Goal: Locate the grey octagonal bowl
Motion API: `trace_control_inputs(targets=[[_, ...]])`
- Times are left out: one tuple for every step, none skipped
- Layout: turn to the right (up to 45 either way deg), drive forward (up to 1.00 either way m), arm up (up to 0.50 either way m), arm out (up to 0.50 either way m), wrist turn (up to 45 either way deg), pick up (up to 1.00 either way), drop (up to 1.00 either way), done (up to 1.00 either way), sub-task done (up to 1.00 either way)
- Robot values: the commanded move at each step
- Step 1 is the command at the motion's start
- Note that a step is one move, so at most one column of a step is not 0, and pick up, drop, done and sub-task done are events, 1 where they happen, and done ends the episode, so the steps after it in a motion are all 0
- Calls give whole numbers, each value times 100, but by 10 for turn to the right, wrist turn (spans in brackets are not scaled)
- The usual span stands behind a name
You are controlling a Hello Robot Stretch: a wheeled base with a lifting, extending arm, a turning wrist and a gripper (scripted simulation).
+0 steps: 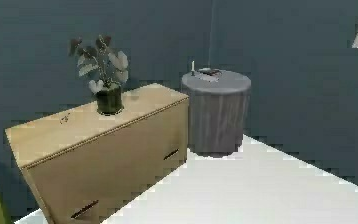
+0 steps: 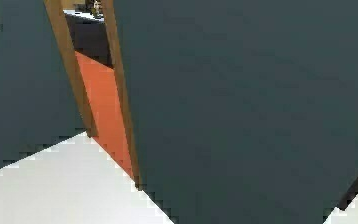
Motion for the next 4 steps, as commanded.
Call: trace_control_inputs(targets=[[450, 0, 0, 0, 0, 0, 0, 0, 0], [30, 0, 0, 0, 0, 0, 0, 0, 0], [0, 100, 0, 0, 0, 0, 0, 0, 0], [60, 0, 0, 0, 0, 0, 0, 0, 0]])
